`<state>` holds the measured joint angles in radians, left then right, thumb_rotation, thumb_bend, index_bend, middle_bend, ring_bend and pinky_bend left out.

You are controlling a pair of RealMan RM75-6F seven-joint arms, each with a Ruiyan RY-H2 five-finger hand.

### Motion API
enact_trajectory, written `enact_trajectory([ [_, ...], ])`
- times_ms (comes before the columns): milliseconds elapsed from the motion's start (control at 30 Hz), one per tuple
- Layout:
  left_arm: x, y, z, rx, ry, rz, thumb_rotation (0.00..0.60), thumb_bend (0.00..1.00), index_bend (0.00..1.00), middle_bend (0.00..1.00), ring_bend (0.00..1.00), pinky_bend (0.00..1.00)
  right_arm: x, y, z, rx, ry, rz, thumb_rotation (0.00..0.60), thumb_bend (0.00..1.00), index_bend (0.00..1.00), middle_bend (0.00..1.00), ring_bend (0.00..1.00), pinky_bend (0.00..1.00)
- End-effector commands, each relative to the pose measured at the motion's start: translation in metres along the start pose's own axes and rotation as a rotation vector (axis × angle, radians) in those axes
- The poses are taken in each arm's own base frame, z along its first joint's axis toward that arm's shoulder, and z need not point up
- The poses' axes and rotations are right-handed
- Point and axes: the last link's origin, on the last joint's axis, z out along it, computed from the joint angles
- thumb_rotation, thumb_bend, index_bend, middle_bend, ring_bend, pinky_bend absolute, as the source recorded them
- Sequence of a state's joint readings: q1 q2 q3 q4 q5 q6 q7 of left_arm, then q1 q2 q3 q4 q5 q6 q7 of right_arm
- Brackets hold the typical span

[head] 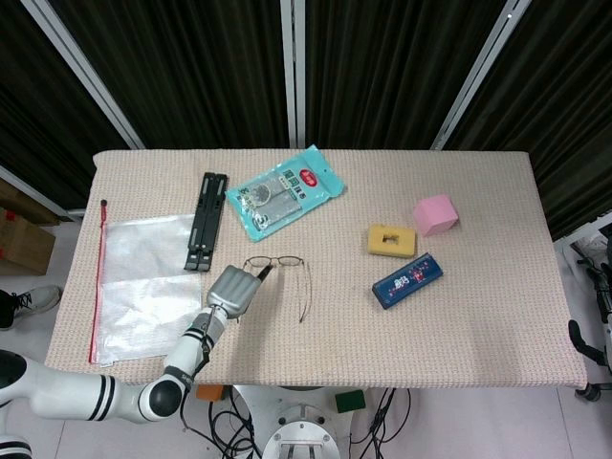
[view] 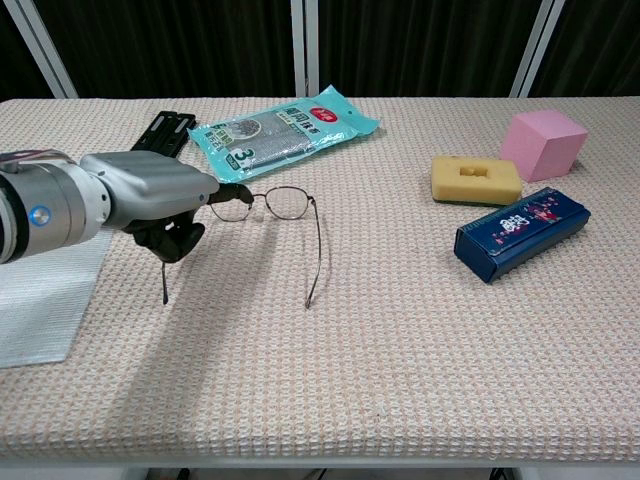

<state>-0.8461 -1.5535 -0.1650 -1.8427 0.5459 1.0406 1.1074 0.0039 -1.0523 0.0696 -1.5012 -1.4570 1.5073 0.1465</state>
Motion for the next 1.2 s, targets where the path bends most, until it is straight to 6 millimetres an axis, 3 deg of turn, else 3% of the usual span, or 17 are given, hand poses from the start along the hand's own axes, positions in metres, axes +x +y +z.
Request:
enact_trajectory([
  [33, 0.004, 0.001, 0.003, 0.011, -0.005, 0.010, 0.600, 0.71, 0.05, 0.93, 0.91, 0.90, -0.001, 0.001, 0.000, -0.003, -0.002, 0.001, 0.600, 0.44, 0.00, 0.00, 0.00, 0.00],
  [433, 0.018, 0.009, 0.018, 0.002, -0.061, 0.061, 0.600, 0.71, 0.05, 0.94, 0.92, 0.91, -0.003, 0.005, 0.000, -0.015, -0.002, 0.004, 0.600, 0.44, 0.00, 0.00, 0.00, 0.00],
  [1033, 0.038, -0.013, 0.050, 0.094, -0.149, 0.111, 0.600, 0.73, 0.09, 0.95, 0.93, 0.93, -0.011, 0.006, 0.001, -0.025, -0.024, -0.005, 0.600, 0.45, 0.00, 0.00, 0.00, 0.00],
  [1200, 0.053, -0.016, 0.053, 0.115, -0.137, 0.130, 0.600, 0.74, 0.09, 0.95, 0.93, 0.93, -0.012, 0.007, 0.003, -0.032, -0.025, -0.005, 0.600, 0.45, 0.00, 0.00, 0.00, 0.00],
])
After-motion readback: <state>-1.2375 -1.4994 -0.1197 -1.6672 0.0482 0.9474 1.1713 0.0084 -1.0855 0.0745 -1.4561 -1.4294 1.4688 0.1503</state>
